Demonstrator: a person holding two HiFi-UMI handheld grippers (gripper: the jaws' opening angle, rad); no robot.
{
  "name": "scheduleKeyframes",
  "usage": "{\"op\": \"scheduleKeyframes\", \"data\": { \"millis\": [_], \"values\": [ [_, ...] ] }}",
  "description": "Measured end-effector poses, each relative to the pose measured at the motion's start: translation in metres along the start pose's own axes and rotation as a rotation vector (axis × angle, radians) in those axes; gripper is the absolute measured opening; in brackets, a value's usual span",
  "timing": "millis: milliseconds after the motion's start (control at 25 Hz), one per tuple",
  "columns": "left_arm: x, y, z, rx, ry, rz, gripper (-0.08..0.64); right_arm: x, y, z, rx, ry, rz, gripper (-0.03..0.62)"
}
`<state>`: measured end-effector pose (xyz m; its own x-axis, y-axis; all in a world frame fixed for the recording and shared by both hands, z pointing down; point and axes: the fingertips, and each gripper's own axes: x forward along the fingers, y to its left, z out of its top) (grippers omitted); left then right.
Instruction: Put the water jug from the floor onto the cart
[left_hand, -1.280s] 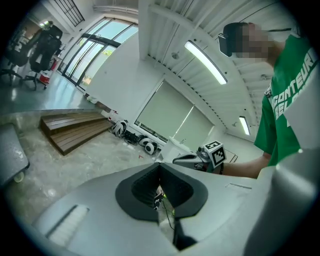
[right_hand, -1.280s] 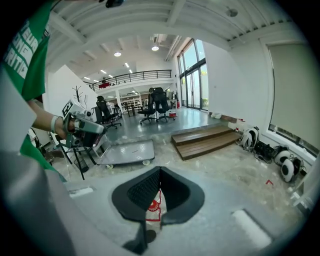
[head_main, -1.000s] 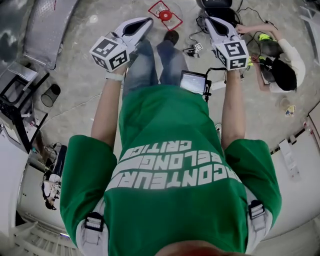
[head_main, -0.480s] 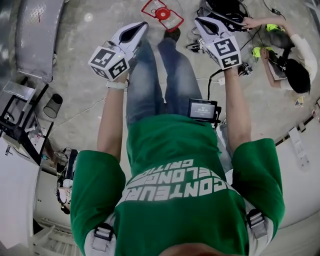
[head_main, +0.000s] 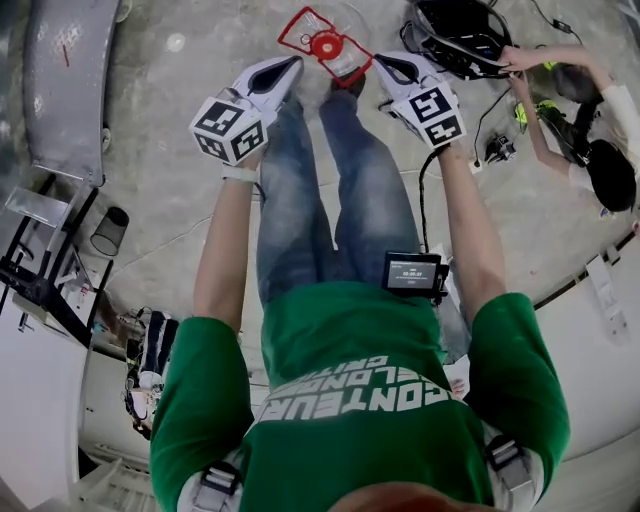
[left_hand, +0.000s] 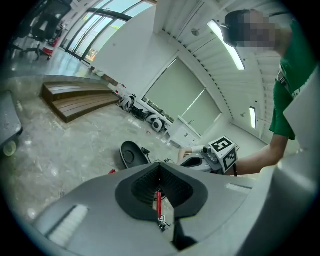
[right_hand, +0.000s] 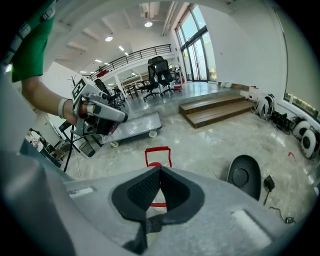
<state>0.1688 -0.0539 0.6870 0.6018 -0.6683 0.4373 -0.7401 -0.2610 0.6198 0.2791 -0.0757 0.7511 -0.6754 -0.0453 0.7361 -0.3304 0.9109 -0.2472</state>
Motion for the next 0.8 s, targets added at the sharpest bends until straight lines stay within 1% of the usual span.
{"op": "scheduleKeyframes", "data": {
  "millis": [80, 160, 320, 520, 680, 800],
  "values": [
    [0.007, 0.011, -0.007, -0.003, 0.02, 0.006, 0.011, 0.011, -0.003, -0.009, 0.022, 0.019, -0.005, -0.008],
    [0.012, 0.022, -0.014, 0.0, 0.043, 0.025, 0.008, 0.02, -0.007, -0.02, 0.045, 0.043, -0.03, -0.008],
    [0.022, 0.046, -0.026, 0.042, 0.109, 0.067, 0.005, 0.03, -0.014, -0.041, 0.098, 0.083, -0.09, -0.008],
    [0.035, 0.075, -0.028, 0.076, 0.162, 0.099, 0.005, 0.035, -0.015, -0.06, 0.207, 0.095, -0.155, -0.008],
    [0.049, 0.092, -0.031, 0.094, 0.208, 0.102, 0.011, 0.039, -0.015, -0.077, 0.291, 0.107, -0.21, -0.008],
    [0.056, 0.104, -0.037, 0.11, 0.252, 0.106, 0.051, 0.044, -0.011, -0.088, 0.368, 0.115, -0.246, -0.004]
  ]
}}
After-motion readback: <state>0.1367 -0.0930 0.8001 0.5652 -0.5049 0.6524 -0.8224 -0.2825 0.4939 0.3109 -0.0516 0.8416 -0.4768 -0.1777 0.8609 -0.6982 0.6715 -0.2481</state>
